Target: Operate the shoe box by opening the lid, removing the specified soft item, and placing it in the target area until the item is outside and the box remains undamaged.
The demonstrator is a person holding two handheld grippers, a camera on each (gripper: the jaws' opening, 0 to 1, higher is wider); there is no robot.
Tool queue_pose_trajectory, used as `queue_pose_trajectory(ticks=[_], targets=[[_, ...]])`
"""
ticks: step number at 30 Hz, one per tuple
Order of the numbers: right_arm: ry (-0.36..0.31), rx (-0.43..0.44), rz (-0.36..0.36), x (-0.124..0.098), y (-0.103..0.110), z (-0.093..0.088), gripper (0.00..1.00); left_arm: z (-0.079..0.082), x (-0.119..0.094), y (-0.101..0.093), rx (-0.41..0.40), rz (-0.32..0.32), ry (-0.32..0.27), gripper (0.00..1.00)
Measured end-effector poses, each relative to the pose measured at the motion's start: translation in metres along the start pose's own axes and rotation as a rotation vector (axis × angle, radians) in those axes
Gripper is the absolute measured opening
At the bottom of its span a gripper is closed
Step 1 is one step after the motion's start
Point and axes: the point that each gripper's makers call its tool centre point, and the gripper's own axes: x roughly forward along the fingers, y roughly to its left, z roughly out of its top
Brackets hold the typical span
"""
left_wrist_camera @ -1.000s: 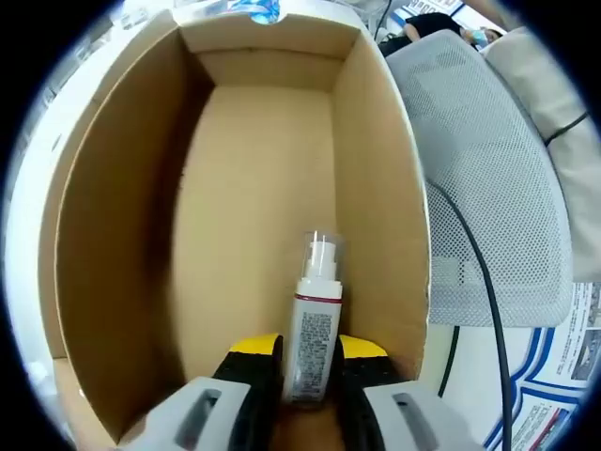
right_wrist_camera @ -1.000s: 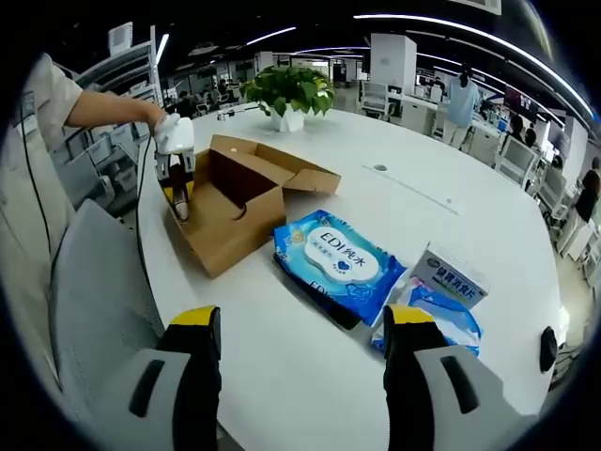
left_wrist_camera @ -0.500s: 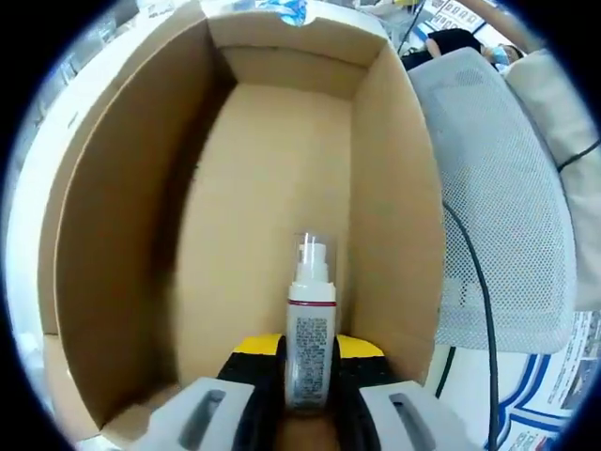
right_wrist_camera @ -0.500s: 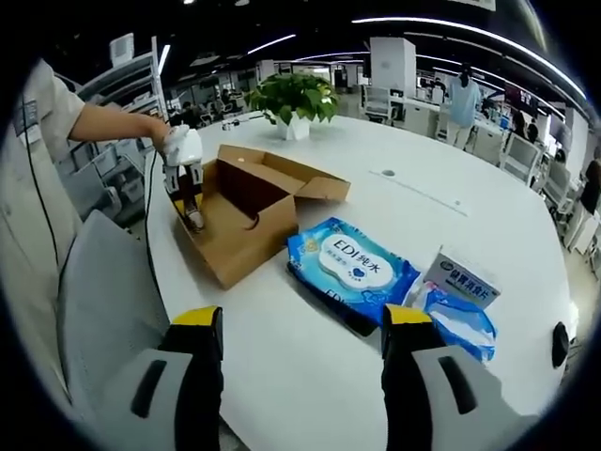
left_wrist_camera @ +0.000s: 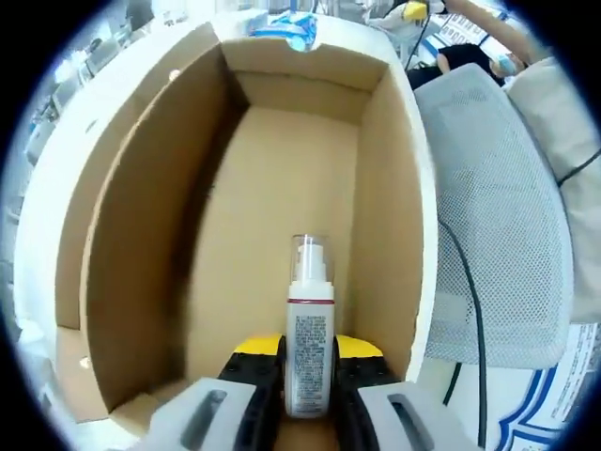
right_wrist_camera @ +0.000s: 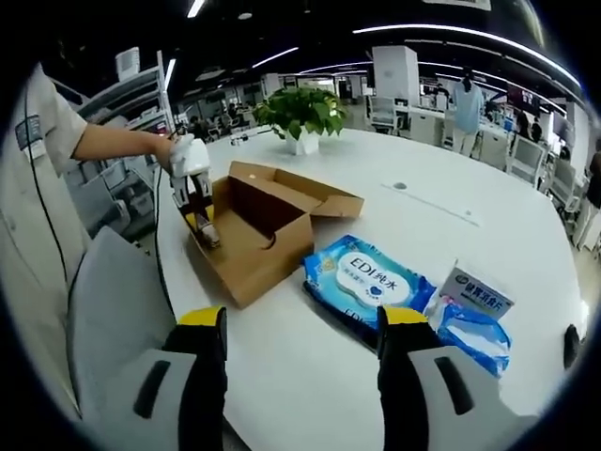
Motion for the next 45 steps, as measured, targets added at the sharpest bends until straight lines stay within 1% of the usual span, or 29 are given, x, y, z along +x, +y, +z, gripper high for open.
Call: queue_pose_trajectory(ticks=[2, 5, 8, 14, 15, 23, 29, 31, 35, 38, 39, 40, 41, 45], targets=[[-0.006, -0.002, 0.01, 0.002, 0.003, 0.002, 0.61, 0.006, -0.004, 0.001, -0.026, 0.015, -0.033, 0.17], [-0.012, -0.006, 0.02, 0.004, 0.006, 0.005, 0.6, 0.011, -0.009, 0.001, -0.035, 0.025, -0.062, 0.17], [-0.026, -0.005, 0.033, 0.006, 0.009, 0.009, 0.59, 0.021, -0.015, 0.003, -0.048, 0.053, -0.115, 0.17], [-0.06, -0.005, 0.058, 0.01, 0.015, 0.018, 0.56, 0.038, -0.027, -0.003, -0.065, 0.063, -0.194, 0.18], [-0.064, -0.006, 0.061, 0.011, 0.016, 0.019, 0.55, 0.039, -0.027, -0.004, -0.067, 0.061, -0.199, 0.18], [-0.099, -0.016, 0.099, 0.019, 0.027, 0.033, 0.52, 0.07, -0.043, -0.014, -0.07, 0.08, -0.308, 0.18], [-0.107, -0.014, 0.124, 0.025, 0.033, 0.038, 0.5, 0.091, -0.052, -0.02, -0.072, 0.085, -0.394, 0.18], [-0.113, -0.016, 0.131, 0.026, 0.035, 0.04, 0.48, 0.095, -0.054, -0.021, -0.077, 0.083, -0.414, 0.18], [-0.139, -0.007, 0.149, 0.028, 0.038, 0.047, 0.46, 0.107, -0.059, -0.025, -0.098, 0.074, -0.483, 0.18], [-0.159, -0.004, 0.162, 0.029, 0.04, 0.054, 0.44, 0.115, -0.062, -0.03, -0.1, 0.056, -0.527, 0.18], [-0.163, -0.002, 0.164, 0.03, 0.041, 0.055, 0.44, 0.116, -0.063, -0.031, -0.101, 0.054, -0.53, 0.18], [-0.169, -0.002, 0.171, 0.03, 0.043, 0.058, 0.43, 0.119, -0.064, -0.033, -0.102, 0.047, -0.545, 0.18], [-0.175, -0.001, 0.176, 0.03, 0.044, 0.059, 0.43, 0.123, -0.066, -0.036, -0.109, 0.033, -0.575, 0.18], [-0.194, 0.002, 0.202, 0.032, 0.051, 0.065, 0.4, 0.131, -0.069, -0.043, -0.107, 0.013, -0.619, 0.18]])
